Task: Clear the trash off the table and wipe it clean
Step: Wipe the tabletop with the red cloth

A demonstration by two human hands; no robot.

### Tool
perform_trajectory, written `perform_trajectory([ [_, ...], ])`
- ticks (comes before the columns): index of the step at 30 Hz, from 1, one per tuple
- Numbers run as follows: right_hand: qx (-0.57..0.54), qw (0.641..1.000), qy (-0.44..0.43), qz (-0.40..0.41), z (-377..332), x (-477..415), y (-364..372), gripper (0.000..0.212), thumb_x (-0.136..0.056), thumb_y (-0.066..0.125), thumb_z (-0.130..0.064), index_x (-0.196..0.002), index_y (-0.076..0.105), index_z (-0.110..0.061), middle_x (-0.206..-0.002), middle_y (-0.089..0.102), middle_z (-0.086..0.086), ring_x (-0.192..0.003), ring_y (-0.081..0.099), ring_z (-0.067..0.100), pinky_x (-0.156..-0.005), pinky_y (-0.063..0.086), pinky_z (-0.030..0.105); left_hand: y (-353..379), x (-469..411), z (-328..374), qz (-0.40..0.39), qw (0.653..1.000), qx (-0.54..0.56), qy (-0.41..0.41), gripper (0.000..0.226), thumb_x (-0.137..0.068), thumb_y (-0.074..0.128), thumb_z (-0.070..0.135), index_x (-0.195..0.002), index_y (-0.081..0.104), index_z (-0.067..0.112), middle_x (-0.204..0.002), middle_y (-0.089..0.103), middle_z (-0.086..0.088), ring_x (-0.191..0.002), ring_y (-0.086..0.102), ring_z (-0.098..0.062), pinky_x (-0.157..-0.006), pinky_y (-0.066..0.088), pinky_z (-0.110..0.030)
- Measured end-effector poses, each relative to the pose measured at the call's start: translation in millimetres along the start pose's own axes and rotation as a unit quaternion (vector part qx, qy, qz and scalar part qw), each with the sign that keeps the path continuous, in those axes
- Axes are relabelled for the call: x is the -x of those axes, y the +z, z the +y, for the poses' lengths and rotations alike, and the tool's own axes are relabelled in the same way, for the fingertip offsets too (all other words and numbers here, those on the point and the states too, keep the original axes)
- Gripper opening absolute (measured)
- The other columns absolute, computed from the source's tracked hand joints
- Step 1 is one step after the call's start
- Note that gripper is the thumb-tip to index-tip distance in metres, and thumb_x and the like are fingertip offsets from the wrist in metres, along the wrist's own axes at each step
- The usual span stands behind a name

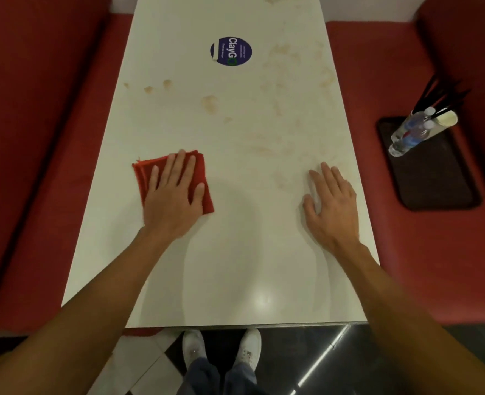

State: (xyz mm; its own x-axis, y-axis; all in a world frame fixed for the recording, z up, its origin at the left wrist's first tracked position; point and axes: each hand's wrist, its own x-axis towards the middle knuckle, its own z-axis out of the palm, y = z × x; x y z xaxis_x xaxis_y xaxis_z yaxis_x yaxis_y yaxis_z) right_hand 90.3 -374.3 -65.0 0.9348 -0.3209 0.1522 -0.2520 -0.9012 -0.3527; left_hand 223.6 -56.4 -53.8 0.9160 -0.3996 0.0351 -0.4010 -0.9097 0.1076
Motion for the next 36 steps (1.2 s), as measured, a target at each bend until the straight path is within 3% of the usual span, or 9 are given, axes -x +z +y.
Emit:
perform_trajectory([
  [4, 0.027, 0.999, -0.011, -0.024, 14, 0, 3, 0.056, -0.106, 0.041, -0.041, -0.16, 0.036, -0.026, -0.173, 0.022, 0.001, -0.161, 0.012, 0.02, -0.129, 0.016, 0.05, 7, -55, 55, 0.012, 0.996, 0.018, -0.081, 0.071, -0.103, 0.025, 0.05, -0.165, 0.025, 0.017, -0.174, 0.017, -0.006, -0.161, 0.012, -0.024, -0.129, 0.01, -0.056],
  [7, 0.024, 0.999, 0.001, -0.021, 13, 2, 3, 0.056, -0.106, 0.043, -0.04, -0.16, 0.036, -0.028, -0.173, 0.021, -0.002, -0.161, 0.01, 0.018, -0.13, 0.013, 0.048, 11, -28, 98, 0.009, 1.0, 0.012, 0.002, 0.068, -0.104, 0.028, 0.049, -0.166, 0.025, 0.019, -0.174, 0.017, -0.003, -0.161, 0.012, -0.02, -0.129, 0.012, -0.053],
  [10, 0.016, 1.0, -0.003, -0.021, 14, 0, 1, 0.056, -0.105, 0.044, -0.041, -0.16, 0.037, -0.029, -0.173, 0.02, -0.003, -0.161, 0.009, 0.016, -0.13, 0.013, 0.048, 9, 1, 77, -0.001, 0.998, 0.022, 0.062, 0.066, -0.107, 0.03, 0.05, -0.167, 0.019, 0.025, -0.175, 0.011, 0.004, -0.162, 0.006, -0.014, -0.13, 0.011, -0.049],
  [16, 0.017, 0.999, 0.006, -0.032, 14, -1, 2, 0.057, -0.104, 0.041, -0.043, -0.16, 0.036, -0.03, -0.174, 0.018, -0.005, -0.161, 0.006, 0.014, -0.131, 0.01, 0.046, 8, -68, 80, 0.004, 0.997, 0.019, -0.076, 0.071, -0.103, 0.02, 0.051, -0.167, 0.017, 0.019, -0.176, 0.009, -0.003, -0.162, 0.003, -0.022, -0.13, 0.004, -0.055],
  [21, 0.012, 0.999, 0.009, -0.03, 14, -1, 2, 0.057, -0.104, 0.043, -0.042, -0.159, 0.037, -0.031, -0.173, 0.018, -0.006, -0.161, 0.006, 0.013, -0.131, 0.01, 0.046, 11, -2, 90, 0.002, 0.998, 0.028, 0.064, 0.067, -0.105, 0.031, 0.049, -0.167, 0.021, 0.025, -0.175, 0.014, 0.003, -0.161, 0.009, -0.016, -0.13, 0.011, -0.049],
  [27, 0.014, 0.999, 0.014, -0.032, 13, -1, 3, 0.057, -0.103, 0.043, -0.042, -0.159, 0.037, -0.031, -0.173, 0.019, -0.006, -0.161, 0.006, 0.014, -0.131, 0.009, 0.045, 10, -76, 77, 0.004, 0.998, 0.024, -0.063, 0.072, -0.102, 0.021, 0.053, -0.167, 0.019, 0.021, -0.175, 0.011, -0.002, -0.162, 0.007, -0.022, -0.13, 0.005, -0.054],
  [30, 0.018, 0.999, 0.012, -0.028, 14, -1, 2, 0.057, -0.103, 0.043, -0.043, -0.159, 0.037, -0.031, -0.173, 0.019, -0.006, -0.161, 0.006, 0.013, -0.131, 0.011, 0.046, 13, -64, 118, 0.006, 1.0, 0.019, 0.002, 0.07, -0.104, 0.024, 0.051, -0.167, 0.02, 0.019, -0.175, 0.013, -0.003, -0.162, 0.008, -0.022, -0.129, 0.008, -0.055],
  [33, 0.017, 0.999, 0.008, -0.027, 15, -1, 2, 0.057, -0.104, 0.044, -0.042, -0.159, 0.037, -0.032, -0.173, 0.019, -0.007, -0.161, 0.006, 0.012, -0.13, 0.012, 0.046, 16, -23, 94, 0.005, 0.996, 0.026, 0.087, 0.068, -0.106, 0.031, 0.051, -0.167, 0.02, 0.023, -0.175, 0.014, 0.002, -0.161, 0.009, -0.016, -0.13, 0.01, -0.05],
  [36, 0.015, 1.0, 0.011, -0.023, 15, -2, 3, 0.056, -0.103, 0.046, -0.041, -0.158, 0.038, -0.032, -0.173, 0.02, -0.007, -0.161, 0.007, 0.012, -0.13, 0.013, 0.047, 9, -58, 59, 0.012, 1.0, 0.012, 0.025, 0.07, -0.104, 0.028, 0.053, -0.166, 0.022, 0.022, -0.175, 0.015, 0.001, -0.161, 0.011, -0.017, -0.13, 0.009, -0.049],
])
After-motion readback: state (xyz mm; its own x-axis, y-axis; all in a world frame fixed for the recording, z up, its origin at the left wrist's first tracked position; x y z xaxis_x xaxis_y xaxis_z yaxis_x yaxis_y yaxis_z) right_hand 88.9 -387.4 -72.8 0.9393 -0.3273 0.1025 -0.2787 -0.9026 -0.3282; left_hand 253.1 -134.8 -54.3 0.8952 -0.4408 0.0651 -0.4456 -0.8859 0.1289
